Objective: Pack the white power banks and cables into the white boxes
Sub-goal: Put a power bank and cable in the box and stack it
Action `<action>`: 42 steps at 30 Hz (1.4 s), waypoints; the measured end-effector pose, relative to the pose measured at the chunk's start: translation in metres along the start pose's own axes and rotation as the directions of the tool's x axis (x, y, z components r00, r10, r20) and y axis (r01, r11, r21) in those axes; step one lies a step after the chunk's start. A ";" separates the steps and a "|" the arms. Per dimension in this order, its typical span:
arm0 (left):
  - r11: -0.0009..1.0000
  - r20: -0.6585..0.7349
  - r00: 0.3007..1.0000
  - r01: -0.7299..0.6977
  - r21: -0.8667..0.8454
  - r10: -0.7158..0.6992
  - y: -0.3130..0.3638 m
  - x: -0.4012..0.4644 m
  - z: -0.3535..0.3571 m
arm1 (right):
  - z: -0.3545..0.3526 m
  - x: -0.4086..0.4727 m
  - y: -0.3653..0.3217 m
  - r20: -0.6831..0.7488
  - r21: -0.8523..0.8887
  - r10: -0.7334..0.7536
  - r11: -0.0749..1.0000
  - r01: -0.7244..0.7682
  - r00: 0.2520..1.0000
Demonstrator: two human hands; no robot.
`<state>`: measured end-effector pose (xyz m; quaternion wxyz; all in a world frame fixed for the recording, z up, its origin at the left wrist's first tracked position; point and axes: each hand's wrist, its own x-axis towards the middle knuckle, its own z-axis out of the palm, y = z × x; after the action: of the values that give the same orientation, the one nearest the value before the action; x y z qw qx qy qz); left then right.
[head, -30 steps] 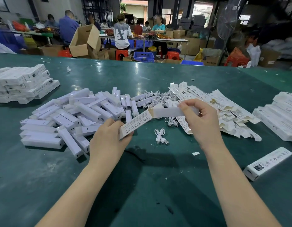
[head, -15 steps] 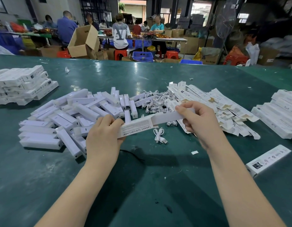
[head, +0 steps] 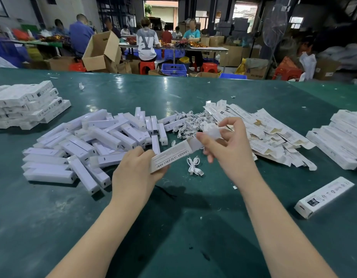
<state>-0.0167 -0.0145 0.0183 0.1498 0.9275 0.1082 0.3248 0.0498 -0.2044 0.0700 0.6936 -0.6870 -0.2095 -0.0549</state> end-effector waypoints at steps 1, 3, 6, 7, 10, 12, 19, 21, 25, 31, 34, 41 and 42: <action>0.999 0.022 0.999 0.030 -0.025 -0.030 0.001 0.000 0.000 | 0.004 -0.001 0.002 -0.015 0.011 -0.015 1.000 0.015 1.000; 0.995 0.039 0.997 0.062 -0.073 -0.059 0.001 0.000 -0.001 | 0.011 -0.003 0.003 -0.040 0.000 -0.047 0.999 0.047 0.998; 0.986 0.017 0.996 0.085 -0.143 -0.083 0.001 0.000 -0.004 | 0.016 -0.004 0.003 0.022 -0.195 -0.124 0.973 0.126 0.992; 0.982 0.010 0.996 0.092 -0.167 -0.091 0.002 0.000 -0.004 | 0.018 -0.006 0.003 0.069 -0.215 -0.140 0.965 0.152 0.988; 0.949 0.003 0.992 0.125 -0.289 -0.130 0.004 0.001 -0.002 | 0.021 -0.007 0.007 0.093 -0.151 -0.193 0.967 0.206 0.977; 0.905 0.004 0.986 0.155 -0.397 -0.167 0.003 0.001 -0.001 | 0.017 -0.002 0.015 0.003 -0.152 -0.143 0.978 0.142 0.990; 0.839 0.087 0.971 0.238 -0.489 -0.224 0.003 0.002 -0.002 | 0.015 0.003 0.057 0.112 -0.859 0.305 0.508 -0.062 0.946; 0.832 0.111 0.968 0.251 -0.496 -0.225 0.005 0.001 -0.003 | 0.017 0.004 0.059 0.096 -0.820 0.279 0.566 -0.083 0.955; 0.814 0.141 0.961 0.277 -0.511 -0.239 0.007 0.001 -0.007 | 0.018 0.005 0.059 0.089 -0.712 0.229 0.695 -0.099 0.969; 0.650 0.281 0.903 0.429 -0.627 -0.326 0.010 0.002 -0.007 | 0.023 0.003 0.050 0.054 -0.526 0.077 0.850 -0.037 0.996; 0.470 0.380 0.866 0.497 -0.729 -0.326 0.012 0.005 -0.007 | 0.024 -0.002 0.040 0.032 -0.312 0.004 0.950 0.006 0.999; 0.143 0.512 0.814 0.561 -0.815 -0.274 0.015 0.006 -0.011 | 0.043 -0.021 0.024 0.310 -0.310 -0.297 0.867 0.391 0.903; 0.143 0.513 0.812 0.563 -0.814 -0.277 0.015 0.006 -0.011 | 0.044 -0.023 0.025 0.332 -0.340 -0.320 0.837 0.428 0.888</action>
<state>-0.0181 -0.0240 0.0350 0.7644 0.6125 0.1319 0.1521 0.0290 -0.1650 0.0370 0.4782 -0.7613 -0.4145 -0.1413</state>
